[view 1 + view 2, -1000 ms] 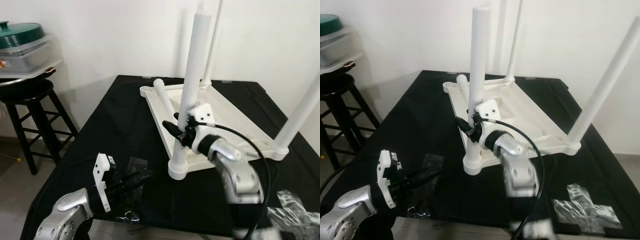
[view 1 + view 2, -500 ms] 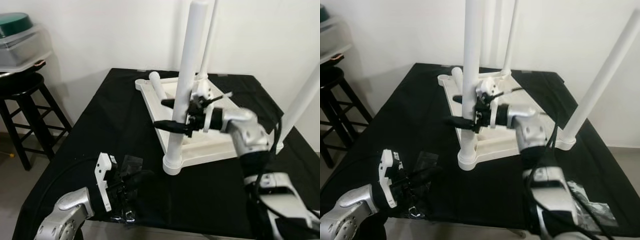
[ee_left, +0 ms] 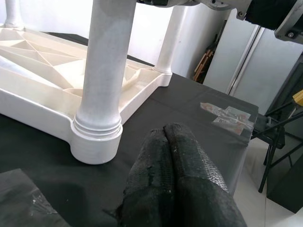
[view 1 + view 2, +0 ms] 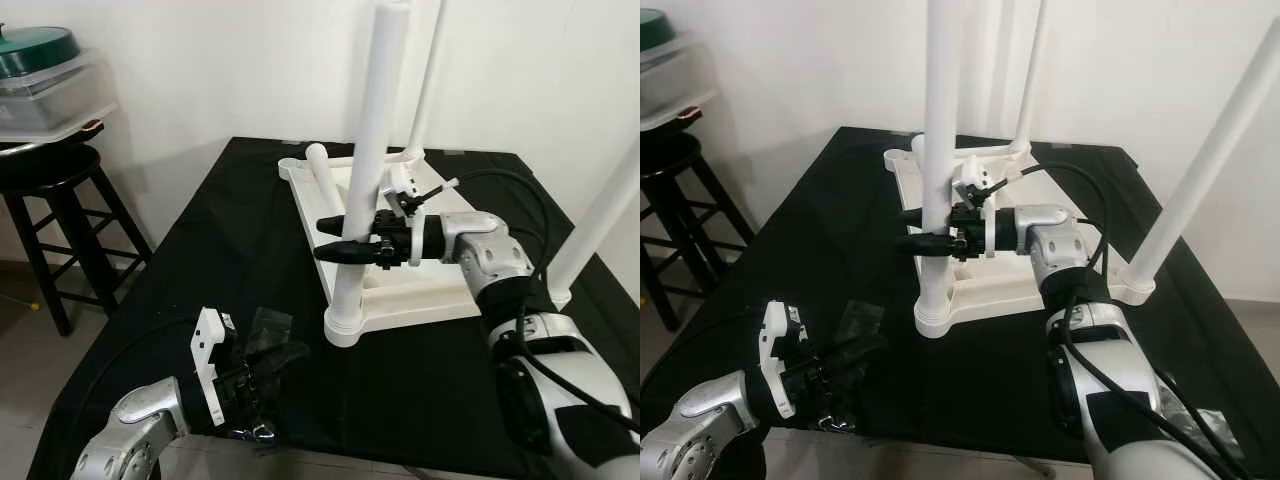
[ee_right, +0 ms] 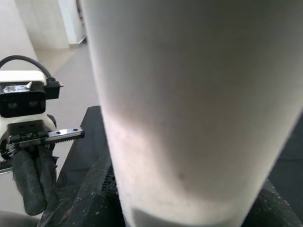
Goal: Building children table
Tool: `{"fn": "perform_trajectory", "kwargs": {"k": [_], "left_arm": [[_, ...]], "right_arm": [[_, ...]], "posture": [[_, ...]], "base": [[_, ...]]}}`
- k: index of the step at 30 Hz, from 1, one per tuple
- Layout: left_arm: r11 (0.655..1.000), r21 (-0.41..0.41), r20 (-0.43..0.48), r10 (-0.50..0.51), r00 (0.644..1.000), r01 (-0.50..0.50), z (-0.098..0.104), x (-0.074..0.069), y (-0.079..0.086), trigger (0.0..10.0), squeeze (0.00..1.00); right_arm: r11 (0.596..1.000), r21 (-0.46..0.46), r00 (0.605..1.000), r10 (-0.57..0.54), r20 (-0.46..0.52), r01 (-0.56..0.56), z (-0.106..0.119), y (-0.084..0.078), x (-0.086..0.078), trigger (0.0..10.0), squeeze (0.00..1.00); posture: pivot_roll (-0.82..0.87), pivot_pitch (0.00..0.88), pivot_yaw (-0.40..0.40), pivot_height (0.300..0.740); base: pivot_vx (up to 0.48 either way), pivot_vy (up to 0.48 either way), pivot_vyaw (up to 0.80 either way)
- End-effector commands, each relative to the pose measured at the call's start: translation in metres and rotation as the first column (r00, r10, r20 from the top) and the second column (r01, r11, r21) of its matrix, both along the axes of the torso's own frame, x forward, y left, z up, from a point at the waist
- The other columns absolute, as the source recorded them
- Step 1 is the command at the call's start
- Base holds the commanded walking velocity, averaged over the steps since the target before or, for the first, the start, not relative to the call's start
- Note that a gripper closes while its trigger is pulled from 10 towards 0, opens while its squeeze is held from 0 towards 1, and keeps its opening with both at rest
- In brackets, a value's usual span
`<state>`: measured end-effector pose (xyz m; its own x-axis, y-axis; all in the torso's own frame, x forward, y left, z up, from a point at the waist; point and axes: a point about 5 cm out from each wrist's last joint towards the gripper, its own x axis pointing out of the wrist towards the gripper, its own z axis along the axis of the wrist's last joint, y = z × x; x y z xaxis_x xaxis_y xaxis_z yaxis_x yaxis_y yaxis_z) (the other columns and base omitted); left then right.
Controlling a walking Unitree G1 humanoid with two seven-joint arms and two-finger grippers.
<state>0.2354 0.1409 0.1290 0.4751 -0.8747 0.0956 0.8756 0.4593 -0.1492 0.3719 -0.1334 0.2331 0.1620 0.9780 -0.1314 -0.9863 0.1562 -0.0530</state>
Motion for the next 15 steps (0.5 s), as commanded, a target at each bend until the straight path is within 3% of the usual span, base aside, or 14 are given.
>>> {"fn": "perform_trajectory", "kwargs": {"k": [1,5,7,9,10,11,12,13,14,15], "left_arm": [[1.0,0.0,0.004,-0.002,1.0,0.002,0.0,-0.001,0.0,10.0,0.0],[1.0,0.0,0.003,-0.004,1.0,0.004,0.0,-0.001,0.0,10.0,0.0],[1.0,-0.002,0.002,-0.006,1.0,0.006,0.001,-0.002,0.0,10.0,0.0],[1.0,-0.005,0.0,-0.009,1.0,0.009,0.001,-0.003,0.002,10.0,0.0],[1.0,-0.005,0.0,-0.009,1.0,0.009,0.001,-0.003,0.002,10.0,0.0],[1.0,-0.003,-0.001,-0.01,1.0,0.01,0.002,-0.003,0.004,10.0,0.0],[1.0,-0.003,-0.001,-0.01,1.0,0.01,0.002,-0.003,0.004,10.0,0.0],[1.0,-0.001,-0.002,-0.01,1.0,0.01,0.002,-0.002,0.005,10.0,0.0],[1.0,-0.001,-0.002,-0.01,1.0,0.01,0.002,-0.002,0.005,10.0,0.0],[1.0,0.004,-0.003,-0.008,1.0,0.008,0.001,-0.001,0.007,10.0,0.0]], "right_arm": [[0.999,-0.01,0.999,0.031,-0.012,-0.031,-0.007,-0.01,-0.004,0.0,0.0],[1.0,-0.006,0.999,0.029,-0.012,-0.029,-0.009,-0.014,-0.005,0.0,0.0],[1.0,0.003,1.0,-0.018,-0.012,0.018,-0.018,-0.021,-0.012,0.0,0.0],[0.984,-0.03,0.983,-0.176,-0.06,0.175,-0.047,-0.02,-0.031,0.0,0.0],[0.984,-0.03,0.983,-0.176,-0.06,0.175,-0.047,-0.02,-0.031,0.0,0.0],[0.826,-0.066,0.818,-0.563,-0.113,0.56,-0.067,-0.013,-0.03,0.0,0.0],[0.826,-0.066,0.818,-0.563,-0.113,0.56,-0.067,-0.013,-0.03,0.0,0.0],[0.606,-0.133,0.591,-0.795,-0.138,0.784,-0.082,-0.016,-0.032,0.0,0.0],[0.606,-0.133,0.591,-0.795,-0.138,0.784,-0.082,-0.016,-0.032,0.0,0.0],[0.568,-0.172,0.555,-0.823,-0.118,0.805,-0.096,-0.004,-0.058,0.0,0.0]], "posture": [[-0.01,0.0,-0.061,0.74],[-0.01,0.0,-0.061,0.74],[-0.03,0.0,-0.059,0.74],[-0.04,0.0,-0.057,0.74],[-0.04,0.0,-0.057,0.74],[-0.03,0.0,-0.047,0.74],[-0.03,0.0,-0.047,0.74],[-0.03,0.0,-0.047,0.74],[-0.03,0.0,-0.047,0.74],[-0.05,0.0,-0.019,0.74]], "base": [[0.0,0.0,0.0],[0.0,0.0,0.0],[0.0,0.0,0.0],[0.0,0.0,0.0],[0.0,0.0,0.0],[0.0,0.0,0.0],[0.0,0.0,0.0],[0.0,0.0,0.0],[0.0,0.0,0.0],[0.0,0.0,0.0]]}}
